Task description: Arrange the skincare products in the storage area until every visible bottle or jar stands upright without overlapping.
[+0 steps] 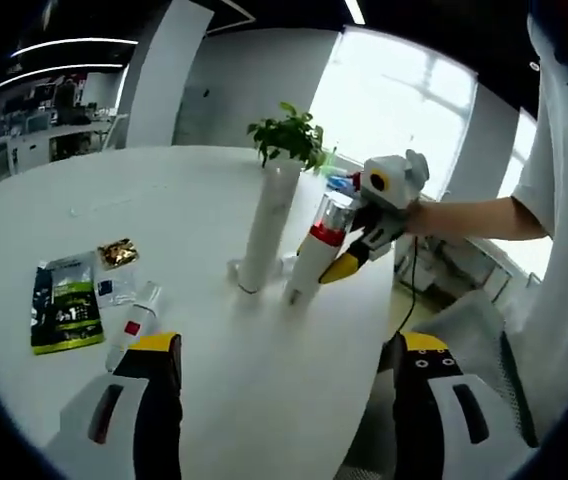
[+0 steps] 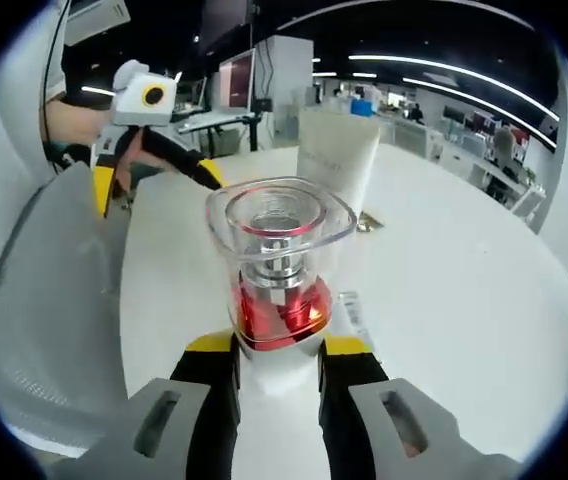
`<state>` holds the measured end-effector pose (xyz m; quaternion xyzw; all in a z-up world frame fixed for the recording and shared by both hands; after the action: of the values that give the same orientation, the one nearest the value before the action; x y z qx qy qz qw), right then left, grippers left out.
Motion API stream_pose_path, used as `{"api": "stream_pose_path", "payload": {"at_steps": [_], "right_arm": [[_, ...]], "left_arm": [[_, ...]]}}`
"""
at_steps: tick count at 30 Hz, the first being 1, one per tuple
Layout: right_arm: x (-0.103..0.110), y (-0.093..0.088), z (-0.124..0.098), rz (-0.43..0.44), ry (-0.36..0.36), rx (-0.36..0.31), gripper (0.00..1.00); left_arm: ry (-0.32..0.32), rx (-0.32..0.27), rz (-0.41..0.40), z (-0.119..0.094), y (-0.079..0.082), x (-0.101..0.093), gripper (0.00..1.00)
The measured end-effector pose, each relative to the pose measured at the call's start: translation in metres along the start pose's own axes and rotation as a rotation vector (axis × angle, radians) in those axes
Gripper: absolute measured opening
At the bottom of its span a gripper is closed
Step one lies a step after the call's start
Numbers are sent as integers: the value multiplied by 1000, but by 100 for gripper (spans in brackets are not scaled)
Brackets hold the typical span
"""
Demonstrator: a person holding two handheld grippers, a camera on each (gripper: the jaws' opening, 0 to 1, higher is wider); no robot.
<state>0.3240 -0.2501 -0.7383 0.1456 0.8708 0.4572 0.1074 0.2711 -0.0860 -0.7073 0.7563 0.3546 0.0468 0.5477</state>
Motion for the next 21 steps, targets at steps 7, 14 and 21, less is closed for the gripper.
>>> {"api": "stream_pose_path", "payload": {"at_steps": [7,14,21], "right_arm": [[-21,-1,2,-21,18,1,29],[-32,6,12,-46,28,-6,29],[-42,8,16,-51,29,-6,29]], "left_arm": [[59,-9,-30,-14,-5,17,85],[96,0,-53,-19,-11,22,87],[109,-3,-66,-21,-13,25,87]]}}
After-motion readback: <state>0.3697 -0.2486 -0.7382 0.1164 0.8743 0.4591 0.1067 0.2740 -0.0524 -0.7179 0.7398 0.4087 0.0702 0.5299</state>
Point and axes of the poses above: the point that each gripper's makers call its tool centre point, and the gripper's own axes: z roughly forward along the fingers, x roughly to its left, y roughly out of its top, the point moved 2 cm from there along -z, roughly backward along the fingers, and after that the axes turned 4 degrees about -x, right-handed, at the moved point
